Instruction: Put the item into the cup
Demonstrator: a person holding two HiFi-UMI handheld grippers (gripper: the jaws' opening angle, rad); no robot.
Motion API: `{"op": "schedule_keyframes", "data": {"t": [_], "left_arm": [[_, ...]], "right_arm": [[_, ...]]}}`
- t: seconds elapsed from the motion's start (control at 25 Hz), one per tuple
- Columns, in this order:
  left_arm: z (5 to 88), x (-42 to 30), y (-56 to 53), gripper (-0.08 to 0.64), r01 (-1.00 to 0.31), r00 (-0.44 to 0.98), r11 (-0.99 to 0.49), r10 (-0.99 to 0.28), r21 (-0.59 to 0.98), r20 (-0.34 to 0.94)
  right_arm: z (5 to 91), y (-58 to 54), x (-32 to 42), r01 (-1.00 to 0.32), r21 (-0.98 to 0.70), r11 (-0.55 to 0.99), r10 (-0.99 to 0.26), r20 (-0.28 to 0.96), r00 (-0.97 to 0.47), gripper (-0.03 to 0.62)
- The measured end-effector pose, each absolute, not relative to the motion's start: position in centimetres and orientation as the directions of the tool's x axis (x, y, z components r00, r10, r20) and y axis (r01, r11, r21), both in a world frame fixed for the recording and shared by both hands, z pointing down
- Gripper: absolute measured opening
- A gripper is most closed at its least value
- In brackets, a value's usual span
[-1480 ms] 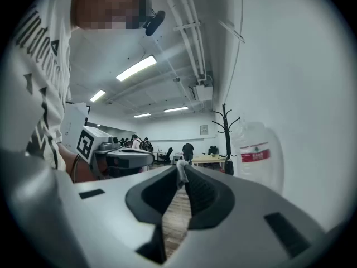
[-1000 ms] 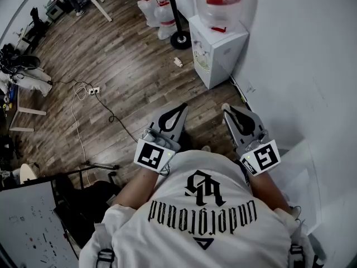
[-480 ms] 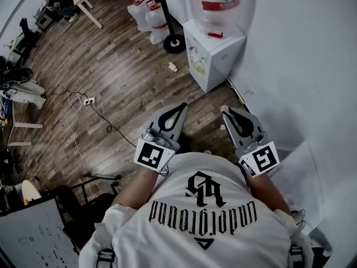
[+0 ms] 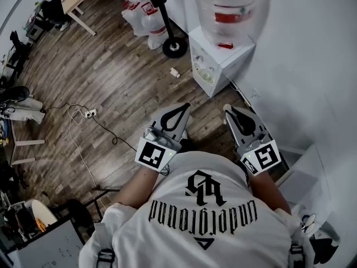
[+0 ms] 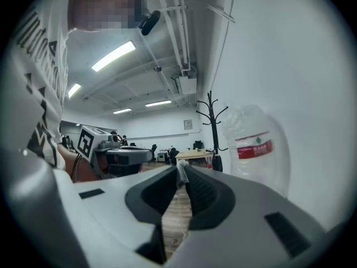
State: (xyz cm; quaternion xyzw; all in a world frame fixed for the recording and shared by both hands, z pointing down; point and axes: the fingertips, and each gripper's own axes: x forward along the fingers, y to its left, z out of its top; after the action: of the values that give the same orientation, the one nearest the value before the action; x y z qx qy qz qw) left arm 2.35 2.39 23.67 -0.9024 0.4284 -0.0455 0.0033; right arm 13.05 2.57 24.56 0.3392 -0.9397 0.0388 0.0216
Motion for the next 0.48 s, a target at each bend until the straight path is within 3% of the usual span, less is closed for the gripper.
{"op": "schedule_keyframes", "data": {"t": [0.48], "left_arm": [[24.2,-8.5,-3.0,0.006,-0.748,0.661,-0.664,-0.746,-0.011,0.085]], "right_arm": [[25.1,-3.8,3.4,-0.697,-0.070,0.713,-0.691,0.097,-0.716,0.054]]}}
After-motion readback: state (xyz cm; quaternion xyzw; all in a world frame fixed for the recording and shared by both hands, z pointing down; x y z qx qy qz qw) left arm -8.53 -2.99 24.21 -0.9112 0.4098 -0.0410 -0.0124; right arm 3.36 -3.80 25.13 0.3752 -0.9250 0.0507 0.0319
